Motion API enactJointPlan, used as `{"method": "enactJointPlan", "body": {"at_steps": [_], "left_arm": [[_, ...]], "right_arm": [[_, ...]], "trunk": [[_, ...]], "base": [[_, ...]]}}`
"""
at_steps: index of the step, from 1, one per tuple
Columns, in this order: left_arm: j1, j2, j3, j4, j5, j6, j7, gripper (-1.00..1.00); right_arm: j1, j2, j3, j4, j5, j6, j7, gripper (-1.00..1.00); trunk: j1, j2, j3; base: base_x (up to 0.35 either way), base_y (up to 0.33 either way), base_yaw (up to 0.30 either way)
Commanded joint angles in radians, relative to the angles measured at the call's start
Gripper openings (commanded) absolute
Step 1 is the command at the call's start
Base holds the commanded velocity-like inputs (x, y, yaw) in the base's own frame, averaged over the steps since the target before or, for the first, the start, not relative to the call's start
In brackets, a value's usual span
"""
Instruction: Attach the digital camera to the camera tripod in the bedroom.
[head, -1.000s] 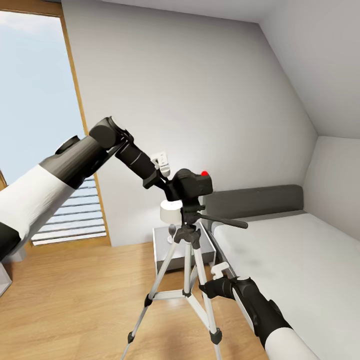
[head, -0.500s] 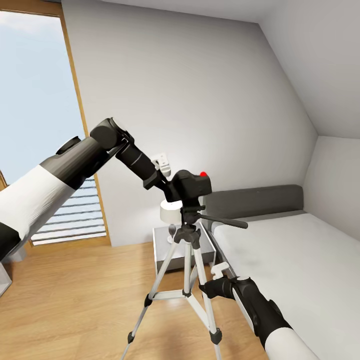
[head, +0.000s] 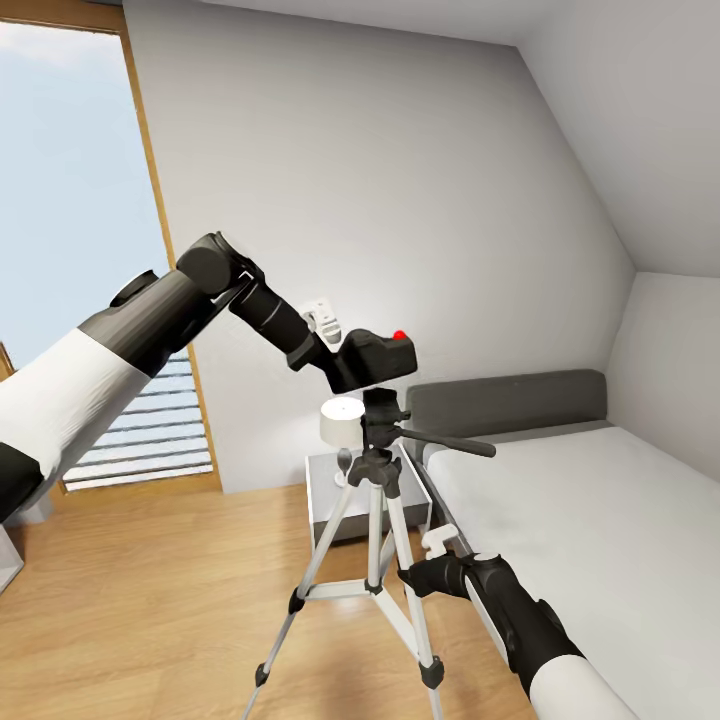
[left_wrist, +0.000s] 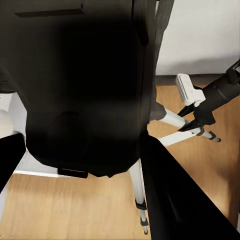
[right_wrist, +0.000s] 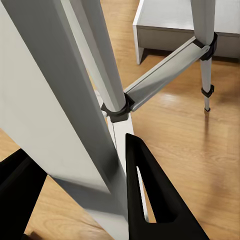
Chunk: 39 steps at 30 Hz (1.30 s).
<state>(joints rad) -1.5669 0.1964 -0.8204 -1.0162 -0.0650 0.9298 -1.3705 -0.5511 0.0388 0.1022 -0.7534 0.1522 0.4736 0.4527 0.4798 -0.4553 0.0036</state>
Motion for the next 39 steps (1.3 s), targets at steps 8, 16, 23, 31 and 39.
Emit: {"method": "enactJointPlan", "body": {"at_steps": [8,16,23,31,39], "left_arm": [[-0.001,-0.002,0.000,0.008,-0.007,0.039,-0.001,-1.00],[-0.001,-0.008,-0.002,0.013,-0.007,0.062,0.004,-1.00],[-0.001,-0.025,-0.003,0.015,-0.007,0.077,0.040,-1.00],[-0.001,-0.036,-0.002,0.016,-0.007,0.082,0.066,-1.00],[-0.001,-0.033,-0.002,0.016,-0.007,0.073,0.071,-1.00]], "right_arm": [[0.000,0.000,0.002,0.059,0.006,-0.013,0.004,-1.00],[0.000,0.000,0.002,0.059,0.006,-0.013,0.004,-1.00],[0.000,0.000,0.002,0.059,0.006,-0.013,0.004,-1.00],[0.000,0.000,0.002,0.059,0.006,-0.013,0.004,-1.00],[0.000,0.000,0.002,0.059,0.006,-0.013,0.004,-1.00]], "trunk": [[0.001,0.000,-0.001],[0.001,0.000,-0.001],[0.001,0.000,-0.001],[0.001,0.000,-0.001],[0.001,0.000,-0.001]], "base": [[0.000,0.000,0.000],[0.000,0.000,0.000],[0.000,0.000,0.000],[0.000,0.000,0.000],[0.000,0.000,0.000]]}}
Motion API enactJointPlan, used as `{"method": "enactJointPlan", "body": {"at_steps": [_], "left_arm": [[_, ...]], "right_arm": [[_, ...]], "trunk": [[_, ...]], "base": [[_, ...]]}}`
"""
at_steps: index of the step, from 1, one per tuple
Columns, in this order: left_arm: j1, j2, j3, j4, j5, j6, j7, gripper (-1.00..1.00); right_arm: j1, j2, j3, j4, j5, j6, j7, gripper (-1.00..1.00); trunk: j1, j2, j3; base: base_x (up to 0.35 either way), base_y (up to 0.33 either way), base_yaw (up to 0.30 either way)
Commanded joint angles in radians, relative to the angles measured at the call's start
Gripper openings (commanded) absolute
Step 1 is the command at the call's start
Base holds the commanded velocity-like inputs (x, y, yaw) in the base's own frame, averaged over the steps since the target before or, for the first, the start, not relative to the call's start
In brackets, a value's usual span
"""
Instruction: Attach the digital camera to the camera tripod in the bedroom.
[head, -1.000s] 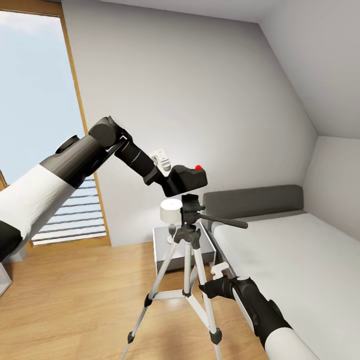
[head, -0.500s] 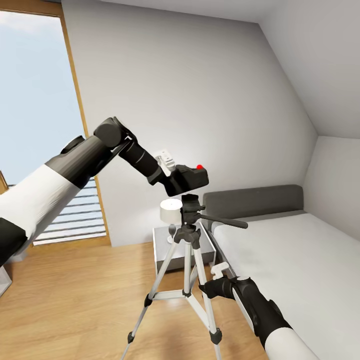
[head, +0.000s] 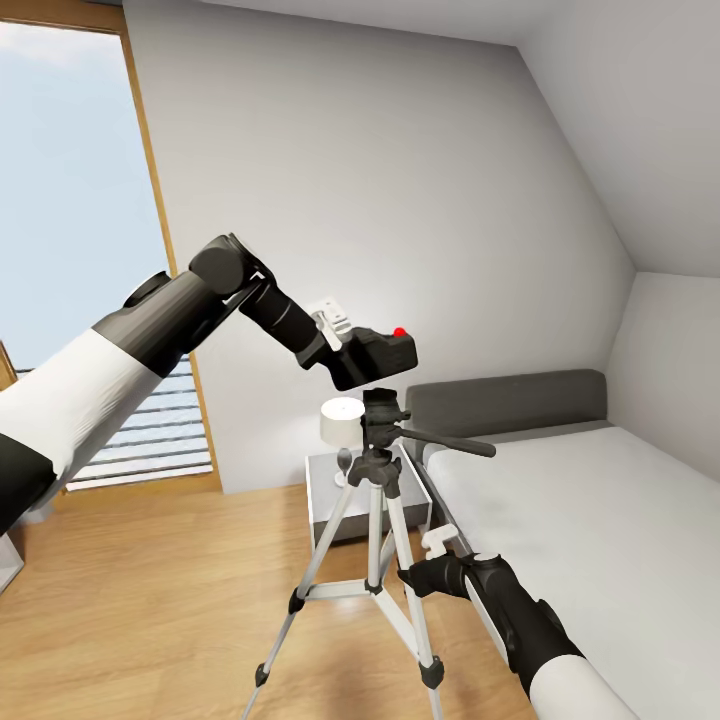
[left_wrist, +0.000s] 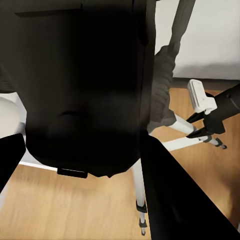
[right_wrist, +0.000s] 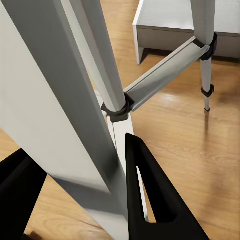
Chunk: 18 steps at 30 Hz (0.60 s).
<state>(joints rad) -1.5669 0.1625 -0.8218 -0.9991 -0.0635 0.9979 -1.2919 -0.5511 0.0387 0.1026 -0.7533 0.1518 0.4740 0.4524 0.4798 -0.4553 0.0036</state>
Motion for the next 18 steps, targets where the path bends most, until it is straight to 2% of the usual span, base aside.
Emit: {"method": "enactJointPlan", "body": {"at_steps": [1,8,10,11,13,18], "left_arm": [[-0.001,0.001,-0.001,-0.002,-0.009,0.004,-0.008,-1.00],[-0.001,0.003,-0.004,-0.001,-0.012,-0.021,-0.007,-1.00],[-0.001,0.003,-0.006,0.007,-0.012,-0.041,-0.007,-1.00],[-0.001,0.002,-0.008,0.034,-0.012,-0.083,-0.006,-1.00],[-0.001,0.000,-0.009,0.057,-0.009,-0.120,-0.006,-1.00],[-0.001,-0.003,-0.009,0.091,-0.007,-0.168,-0.006,-1.00]], "right_arm": [[0.000,0.000,0.002,0.058,0.006,-0.014,0.005,-1.00],[0.000,0.000,0.002,0.058,0.006,-0.014,0.005,-1.00],[0.000,0.000,0.002,0.058,0.006,-0.014,0.005,-1.00],[0.000,0.000,0.002,0.058,0.006,-0.014,0.005,-1.00],[0.000,0.000,0.002,0.058,0.006,-0.014,0.005,-1.00],[0.000,0.000,0.002,0.058,0.006,-0.014,0.005,-1.00]], "trunk": [[0.001,0.000,-0.001],[0.001,0.000,-0.001],[0.001,0.000,-0.001],[0.001,0.000,-0.001],[0.001,0.000,-0.001],[0.001,0.000,-0.001]], "base": [[0.000,0.000,0.000],[0.000,0.000,0.000],[0.000,0.000,0.000],[0.000,0.000,0.000],[0.000,0.000,0.000],[0.000,0.000,0.000]]}}
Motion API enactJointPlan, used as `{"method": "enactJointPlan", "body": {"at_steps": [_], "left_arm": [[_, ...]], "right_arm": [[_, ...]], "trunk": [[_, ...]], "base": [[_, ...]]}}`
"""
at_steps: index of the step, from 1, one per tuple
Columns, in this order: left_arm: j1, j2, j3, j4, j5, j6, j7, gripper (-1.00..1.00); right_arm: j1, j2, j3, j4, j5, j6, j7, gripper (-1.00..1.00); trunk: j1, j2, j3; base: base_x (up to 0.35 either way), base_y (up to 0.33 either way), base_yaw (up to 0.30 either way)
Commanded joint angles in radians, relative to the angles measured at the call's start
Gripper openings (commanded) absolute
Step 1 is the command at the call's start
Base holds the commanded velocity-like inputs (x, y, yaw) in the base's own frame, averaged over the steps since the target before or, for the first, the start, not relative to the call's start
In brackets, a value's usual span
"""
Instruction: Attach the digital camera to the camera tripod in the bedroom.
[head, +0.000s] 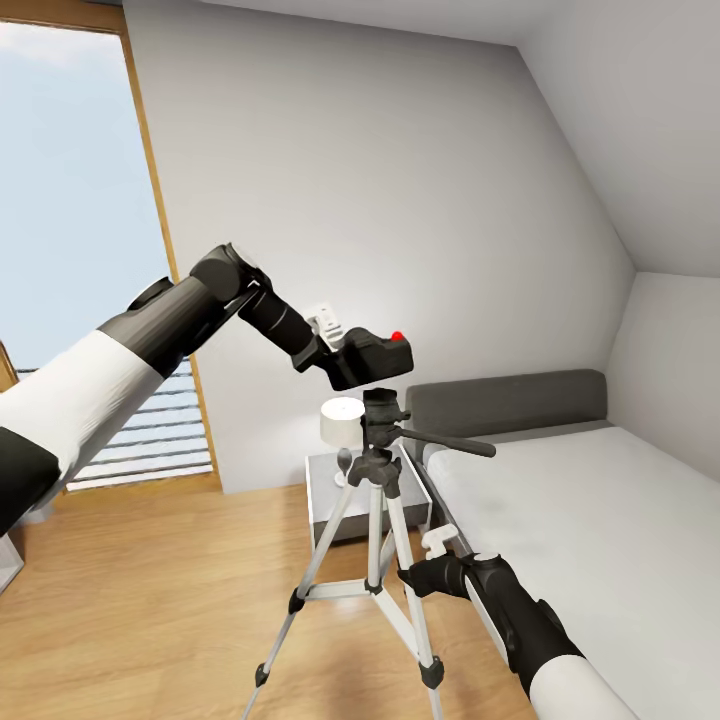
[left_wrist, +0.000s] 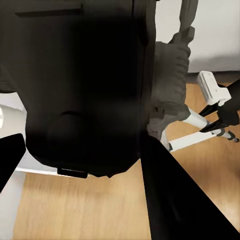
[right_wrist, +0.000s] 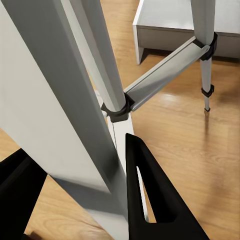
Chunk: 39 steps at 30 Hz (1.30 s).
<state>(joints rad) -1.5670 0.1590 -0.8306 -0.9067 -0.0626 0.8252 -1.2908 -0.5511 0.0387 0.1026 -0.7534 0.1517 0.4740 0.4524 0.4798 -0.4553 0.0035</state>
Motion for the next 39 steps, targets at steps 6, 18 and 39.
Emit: {"method": "enactJointPlan", "body": {"at_steps": [6,18,39], "left_arm": [[-0.001,0.000,-0.001,0.023,-0.011,-0.014,-0.007,-1.00],[0.000,-0.005,-0.002,0.029,-0.012,-0.030,-0.005,-1.00],[0.001,-0.106,0.003,0.155,-0.008,-0.140,0.051,-1.00]], "right_arm": [[0.000,0.000,0.002,0.058,0.006,-0.014,0.005,-1.00],[0.000,0.000,0.002,0.058,0.006,-0.014,0.005,-1.00],[0.000,0.000,0.002,0.058,0.008,-0.014,0.005,-1.00]], "trunk": [[0.001,0.000,-0.001],[0.001,0.000,-0.001],[0.001,0.000,-0.001]], "base": [[0.000,0.000,0.000],[0.000,0.000,0.000],[0.000,0.000,0.000]]}}
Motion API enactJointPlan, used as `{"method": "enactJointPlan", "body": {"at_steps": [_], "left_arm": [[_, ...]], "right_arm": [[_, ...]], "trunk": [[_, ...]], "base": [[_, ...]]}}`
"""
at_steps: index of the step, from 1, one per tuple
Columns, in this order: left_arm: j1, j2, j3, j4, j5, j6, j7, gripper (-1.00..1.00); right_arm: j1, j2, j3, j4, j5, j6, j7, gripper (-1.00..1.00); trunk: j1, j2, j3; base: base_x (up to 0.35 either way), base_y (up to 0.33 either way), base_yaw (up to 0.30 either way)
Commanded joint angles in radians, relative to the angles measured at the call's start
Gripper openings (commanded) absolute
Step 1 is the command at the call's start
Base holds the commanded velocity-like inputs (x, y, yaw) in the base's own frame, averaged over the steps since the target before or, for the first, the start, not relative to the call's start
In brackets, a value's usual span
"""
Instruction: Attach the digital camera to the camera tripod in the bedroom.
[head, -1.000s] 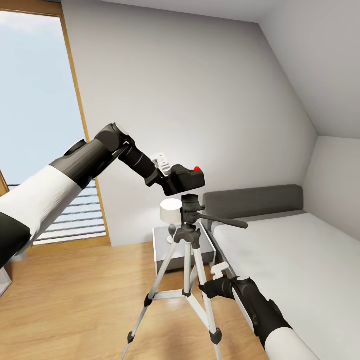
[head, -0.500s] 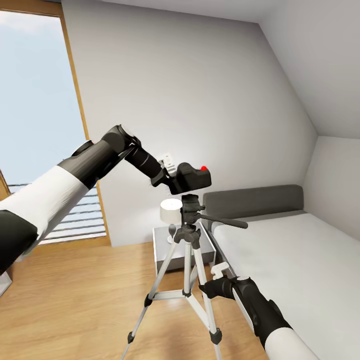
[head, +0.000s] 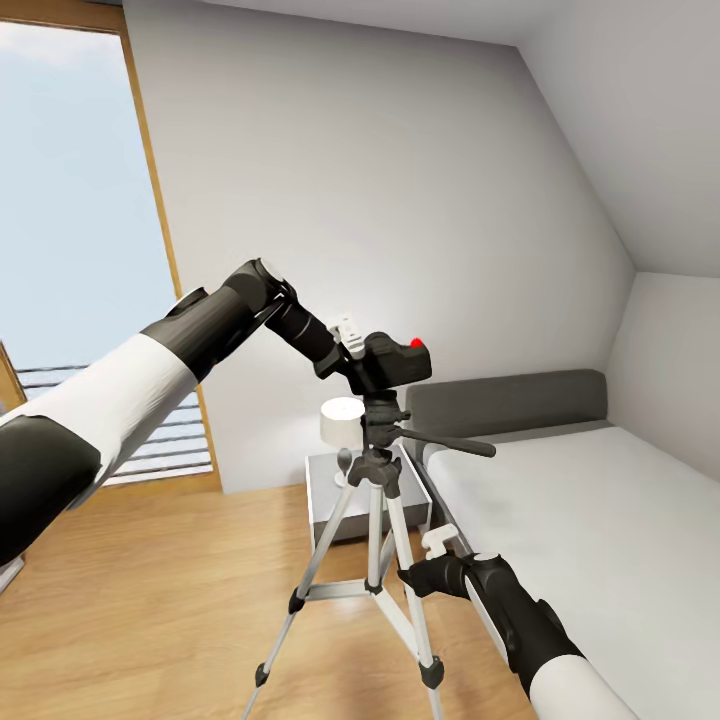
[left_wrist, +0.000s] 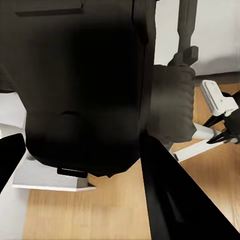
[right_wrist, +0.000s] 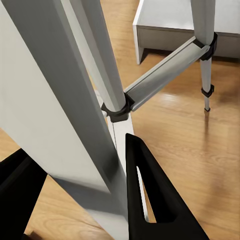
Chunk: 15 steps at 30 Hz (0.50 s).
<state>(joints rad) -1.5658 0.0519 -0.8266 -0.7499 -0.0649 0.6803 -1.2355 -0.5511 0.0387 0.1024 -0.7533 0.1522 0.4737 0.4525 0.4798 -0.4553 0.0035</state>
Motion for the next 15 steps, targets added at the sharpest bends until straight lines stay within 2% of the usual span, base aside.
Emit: {"method": "enactJointPlan", "body": {"at_steps": [1,8,15], "left_arm": [[-0.001,0.001,-0.001,-0.003,-0.006,0.005,-0.005,-1.00],[0.000,0.011,0.004,-0.008,-0.006,0.003,-0.009,-1.00],[-0.001,0.033,0.004,-0.009,-0.004,-0.003,-0.010,-1.00]], "right_arm": [[0.000,0.000,0.002,0.058,0.007,-0.013,0.005,-1.00],[0.000,0.000,0.002,0.058,0.007,-0.013,0.005,-1.00],[0.000,0.000,0.002,0.058,0.007,-0.013,0.005,-1.00]], "trunk": [[0.001,0.000,-0.001],[0.001,0.000,-0.001],[0.001,0.000,-0.001]], "base": [[0.000,0.000,0.000],[0.000,0.000,0.000],[0.000,0.000,0.000]]}}
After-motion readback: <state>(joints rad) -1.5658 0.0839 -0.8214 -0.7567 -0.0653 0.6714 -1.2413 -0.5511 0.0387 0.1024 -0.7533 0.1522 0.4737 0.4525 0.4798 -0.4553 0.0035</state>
